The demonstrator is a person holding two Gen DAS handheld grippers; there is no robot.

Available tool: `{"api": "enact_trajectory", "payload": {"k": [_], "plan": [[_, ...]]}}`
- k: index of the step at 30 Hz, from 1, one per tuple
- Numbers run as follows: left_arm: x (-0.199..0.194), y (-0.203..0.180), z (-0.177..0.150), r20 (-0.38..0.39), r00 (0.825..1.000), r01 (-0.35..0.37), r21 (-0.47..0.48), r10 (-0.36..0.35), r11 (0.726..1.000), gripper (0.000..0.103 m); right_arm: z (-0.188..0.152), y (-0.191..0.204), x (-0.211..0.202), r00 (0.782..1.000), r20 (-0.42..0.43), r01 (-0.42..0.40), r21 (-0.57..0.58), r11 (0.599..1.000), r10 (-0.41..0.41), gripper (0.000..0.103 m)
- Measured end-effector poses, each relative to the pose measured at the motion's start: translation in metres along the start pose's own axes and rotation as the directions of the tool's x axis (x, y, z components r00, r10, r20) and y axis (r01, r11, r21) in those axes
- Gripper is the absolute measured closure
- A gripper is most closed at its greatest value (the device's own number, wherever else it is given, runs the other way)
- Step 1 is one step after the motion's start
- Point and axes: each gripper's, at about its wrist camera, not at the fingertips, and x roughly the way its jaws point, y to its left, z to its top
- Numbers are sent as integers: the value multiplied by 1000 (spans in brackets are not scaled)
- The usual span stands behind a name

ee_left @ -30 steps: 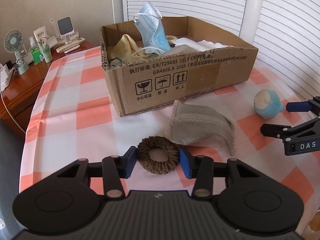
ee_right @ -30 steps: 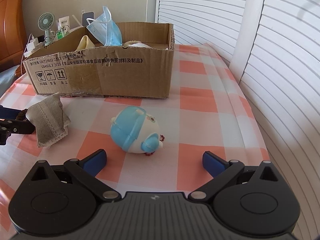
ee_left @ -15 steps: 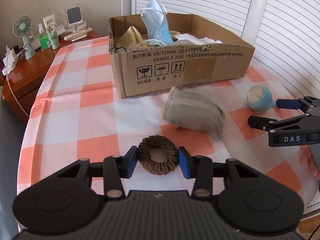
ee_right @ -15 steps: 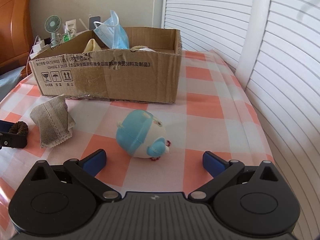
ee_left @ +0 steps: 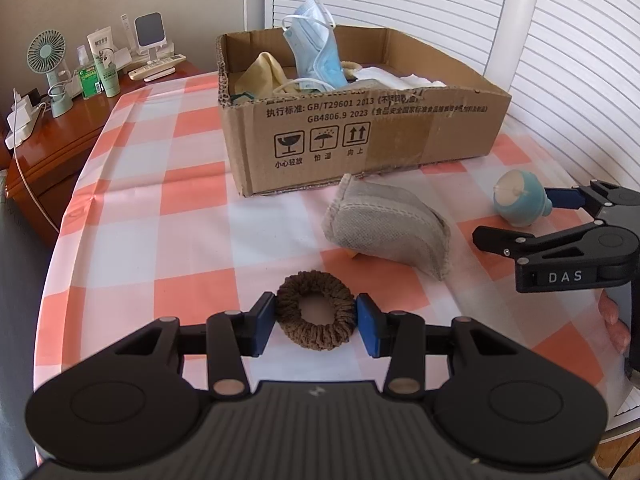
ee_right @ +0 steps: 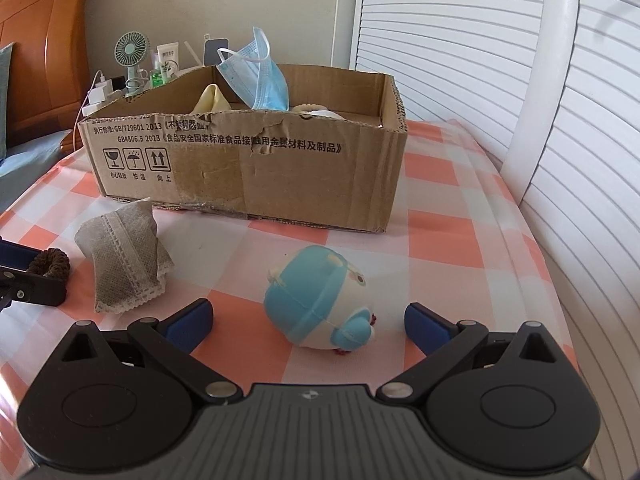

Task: Organize soft objects
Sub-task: 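Grasp the brown scrunchie with the left gripper while the right gripper grasps the blue-and-white plush toy, then carry the scrunchie into the box and open the left gripper while the right gripper lifts the toy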

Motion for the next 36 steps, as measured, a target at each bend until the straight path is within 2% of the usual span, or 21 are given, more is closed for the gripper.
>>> {"api": "enact_trajectory", "payload": {"k": [6, 8, 12, 16, 21, 26, 31, 34, 36], "plan": [[0, -3, 0, -4, 1000, -7, -1, 7, 1000, 60, 5, 3, -3, 1000, 9, 17, 1, 1000, -17, 9], [-1, -5, 0, -8, 1000, -1, 7, 1, 1000, 60, 7, 3, -5, 1000, 12, 26, 8, 1000, -26, 19], [-3, -7, -3, -14, 1000, 20, 10, -20, 1000, 59, 8, 1, -10, 1000, 19, 19, 22, 1000, -19, 27], [-3, -8, -4, -10, 1000, 26, 12, -26, 1000, 56, 8, 2, -10, 1000, 7, 20, 11, 1000, -20, 46], [-4, -12, -6, -33, 999, 42, 97, -39, 994, 45, 7, 4, -12, 1000, -1, 9, 6, 1000, -9, 48], [-1, -9, -3, -42, 997, 63, 150, -57, 987, 42, 7, 5, -12, 1000, -4, 7, 7, 1000, -7, 48], [-6, -15, -7, -72, 985, 171, 192, -160, 966, 42, 7, 4, -13, 1000, -6, 1, 5, 1000, -1, 48], [-5, -16, -7, -56, 991, 132, 187, -123, 974, 42, 7, 4, -13, 1000, -5, 1, 8, 1000, -1, 48], [-3, -13, -6, -46, 992, 120, 166, -114, 979, 46, 6, 4, -14, 1000, -4, -1, 6, 1000, 1, 48]]}}
